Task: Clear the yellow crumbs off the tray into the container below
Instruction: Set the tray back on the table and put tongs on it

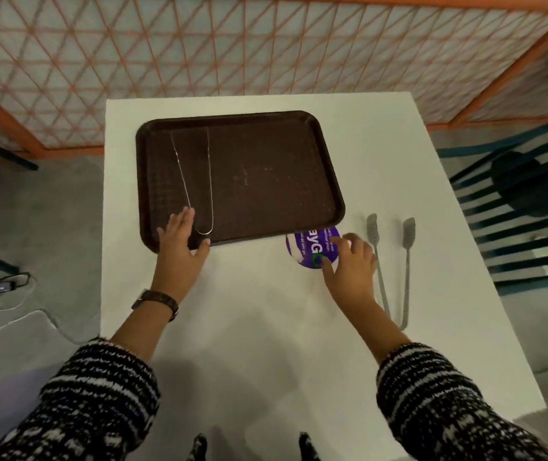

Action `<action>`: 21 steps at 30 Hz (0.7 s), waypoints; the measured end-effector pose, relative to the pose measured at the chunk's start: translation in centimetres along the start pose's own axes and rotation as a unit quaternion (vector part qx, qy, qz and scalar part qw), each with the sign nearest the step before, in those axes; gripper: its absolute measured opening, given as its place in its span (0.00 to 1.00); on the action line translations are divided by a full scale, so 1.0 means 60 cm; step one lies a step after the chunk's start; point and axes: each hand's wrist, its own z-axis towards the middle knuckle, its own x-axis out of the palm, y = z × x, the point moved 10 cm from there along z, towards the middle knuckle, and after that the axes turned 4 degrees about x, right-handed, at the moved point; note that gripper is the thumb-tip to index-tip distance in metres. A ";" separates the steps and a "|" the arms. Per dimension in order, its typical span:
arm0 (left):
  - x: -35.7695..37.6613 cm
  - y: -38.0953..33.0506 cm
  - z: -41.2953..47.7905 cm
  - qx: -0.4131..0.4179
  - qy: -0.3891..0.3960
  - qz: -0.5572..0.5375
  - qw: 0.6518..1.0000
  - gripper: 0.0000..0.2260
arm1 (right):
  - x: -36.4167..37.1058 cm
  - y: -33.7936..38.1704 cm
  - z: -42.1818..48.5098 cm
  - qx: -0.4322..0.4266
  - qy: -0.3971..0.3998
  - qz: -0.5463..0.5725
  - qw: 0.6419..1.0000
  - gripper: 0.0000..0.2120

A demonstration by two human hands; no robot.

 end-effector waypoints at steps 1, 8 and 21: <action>0.019 -0.018 -0.012 0.014 0.013 -0.009 1.000 0.27 | -0.014 -0.041 -0.010 0.017 -0.015 -0.025 0.999 0.22; 0.118 -0.107 -0.062 0.049 0.091 -0.020 0.994 0.22 | -0.015 -0.259 -0.063 0.224 0.035 -0.012 0.974 0.39; 0.073 -0.114 -0.070 0.033 0.064 -0.028 0.997 0.14 | -0.020 -0.213 -0.042 0.228 -0.016 0.215 0.950 0.34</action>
